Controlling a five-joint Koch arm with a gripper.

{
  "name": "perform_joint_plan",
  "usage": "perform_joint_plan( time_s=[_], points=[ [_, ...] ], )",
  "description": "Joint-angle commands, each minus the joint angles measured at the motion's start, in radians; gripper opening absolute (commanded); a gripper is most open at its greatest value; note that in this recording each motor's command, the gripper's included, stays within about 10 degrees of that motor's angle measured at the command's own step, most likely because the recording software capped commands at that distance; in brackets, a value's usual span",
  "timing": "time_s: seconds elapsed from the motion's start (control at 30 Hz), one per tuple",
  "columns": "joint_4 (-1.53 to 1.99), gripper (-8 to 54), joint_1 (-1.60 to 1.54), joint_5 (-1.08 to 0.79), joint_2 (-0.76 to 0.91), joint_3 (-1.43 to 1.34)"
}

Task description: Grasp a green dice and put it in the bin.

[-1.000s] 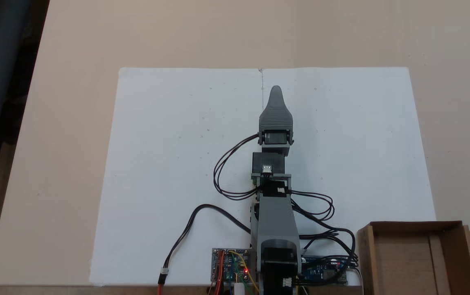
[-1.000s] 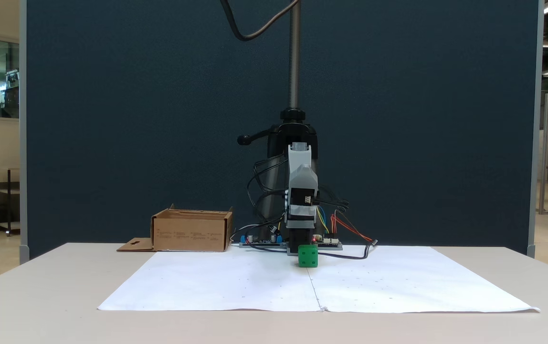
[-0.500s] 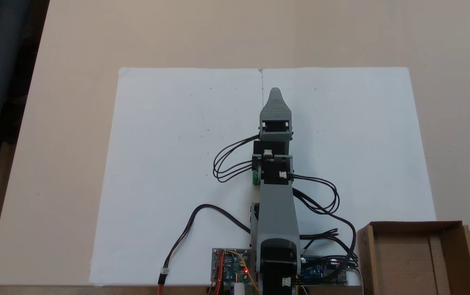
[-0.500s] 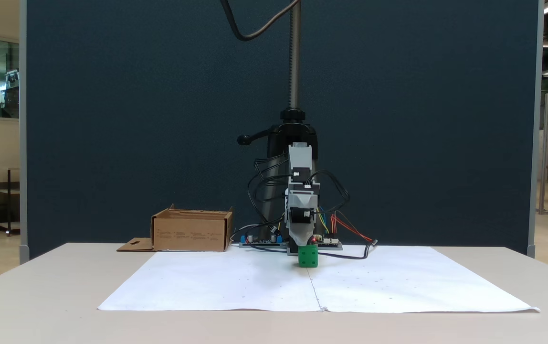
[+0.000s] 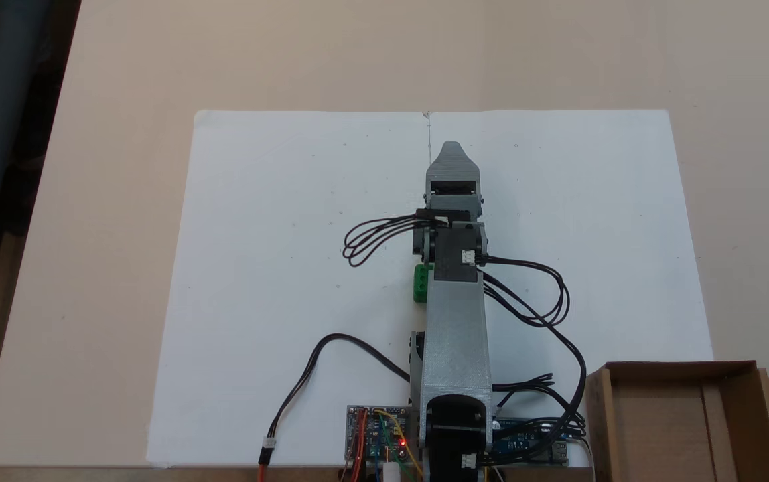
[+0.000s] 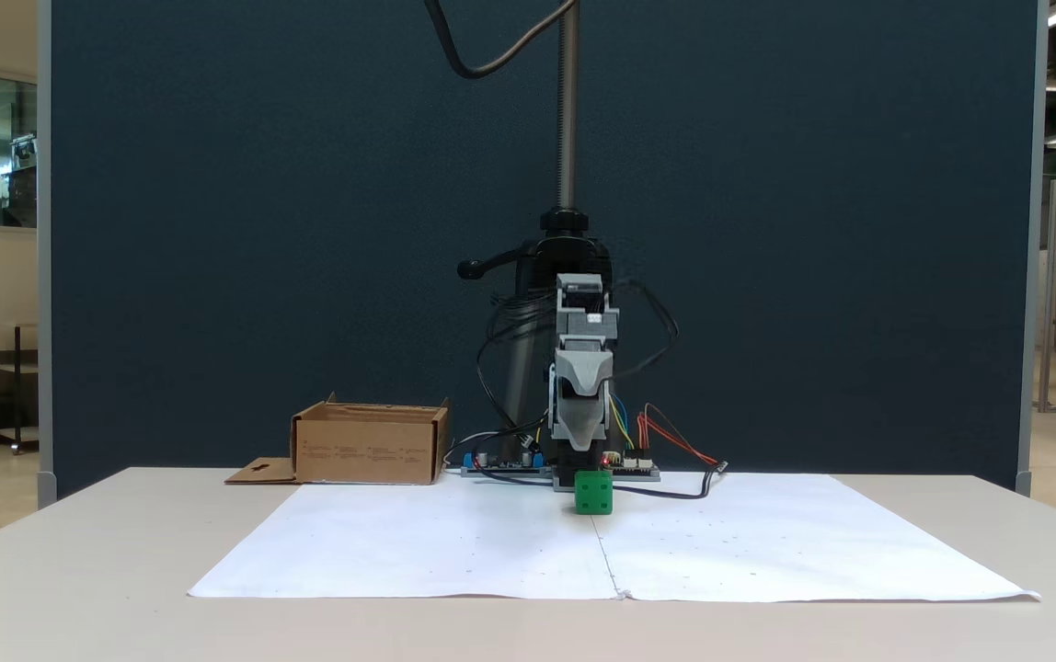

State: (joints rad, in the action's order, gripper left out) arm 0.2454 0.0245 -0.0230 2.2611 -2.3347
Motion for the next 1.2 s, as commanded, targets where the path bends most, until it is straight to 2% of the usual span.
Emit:
perform_joint_plan(
  time_s=[0.0,0.17,0.33,0.7,1.17],
  points=[
    [0.121,42.9,0.018,0.097,0.109,0.077],
    [0.307,43.1,0.006,0.199,0.109,0.153],
    [0.434,43.3,-0.029,0.221,0.109,0.239],
    [0.729,43.1,-0.014,0.215,0.107,0.365],
    [0.798,43.5,-0.015,0.106,0.112,0.350]
  ],
)
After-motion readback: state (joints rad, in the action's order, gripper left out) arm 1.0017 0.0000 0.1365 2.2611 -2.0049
